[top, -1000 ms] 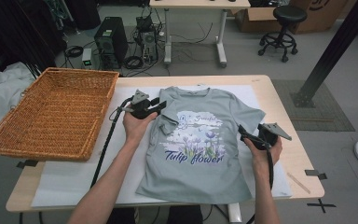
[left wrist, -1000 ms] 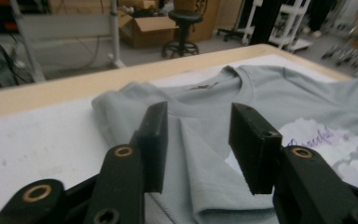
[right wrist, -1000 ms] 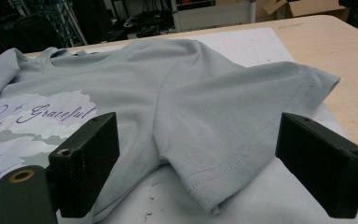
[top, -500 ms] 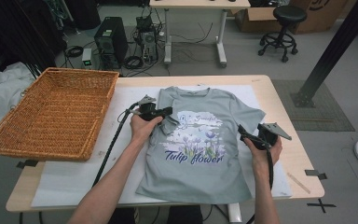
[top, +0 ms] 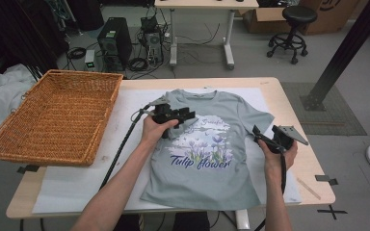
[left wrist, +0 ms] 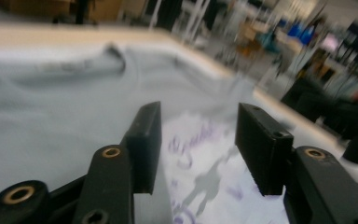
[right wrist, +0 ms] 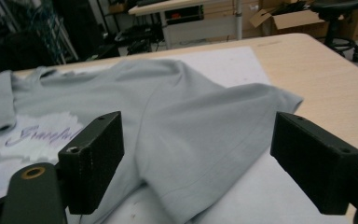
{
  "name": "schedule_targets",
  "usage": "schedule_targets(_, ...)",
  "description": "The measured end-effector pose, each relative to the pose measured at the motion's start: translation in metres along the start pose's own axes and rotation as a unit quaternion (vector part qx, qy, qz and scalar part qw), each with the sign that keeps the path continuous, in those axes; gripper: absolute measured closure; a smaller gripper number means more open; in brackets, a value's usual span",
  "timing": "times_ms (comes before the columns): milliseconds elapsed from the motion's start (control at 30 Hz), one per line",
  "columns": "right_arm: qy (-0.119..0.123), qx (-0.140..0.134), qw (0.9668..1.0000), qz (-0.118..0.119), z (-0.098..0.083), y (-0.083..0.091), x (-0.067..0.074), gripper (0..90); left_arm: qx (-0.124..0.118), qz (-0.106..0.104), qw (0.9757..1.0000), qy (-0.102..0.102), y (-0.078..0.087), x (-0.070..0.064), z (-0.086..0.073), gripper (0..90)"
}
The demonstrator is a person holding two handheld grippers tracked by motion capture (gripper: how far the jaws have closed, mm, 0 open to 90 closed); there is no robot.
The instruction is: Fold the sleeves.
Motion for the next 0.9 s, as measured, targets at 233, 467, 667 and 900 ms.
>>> schedule_targets(233, -0.004, 0.011, 0.9990, -0.043, 0.012, -0.006, -0.024, 27.9, -0.003, 0.058, 0.9964, -0.061, 0.040, 0.009, 0.014, 46.5)
schedule_targets(467, 0.008, 0.054, 0.9973, -0.049, 0.006, -0.030, -0.026, 38.1, -0.005, 0.084, 0.9944, -0.064, 0.062, 0.019, 0.004, 47.2)
schedule_targets(667, 0.051, 0.102, 0.9905, -0.076, -0.009, -0.039, -0.020, 44.7, 0.006, 0.094, 0.9926, -0.076, 0.069, 0.020, -0.003, 46.9)
schedule_targets(900, 0.036, 0.109, 0.9884, -0.099, -0.011, -0.042, -0.024, 43.2, 0.002, 0.104, 0.9919, -0.073, 0.078, 0.023, -0.006, 46.5)
Point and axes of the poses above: each handheld gripper's, and its own axes: y roughly backward along the jaws, z roughly out of its top, x roughly to its left, the point moved 7 cm from there along -y, roughly forward along the jaws, and after that the axes turned 1 degree about -x, right-handed, at the moved point
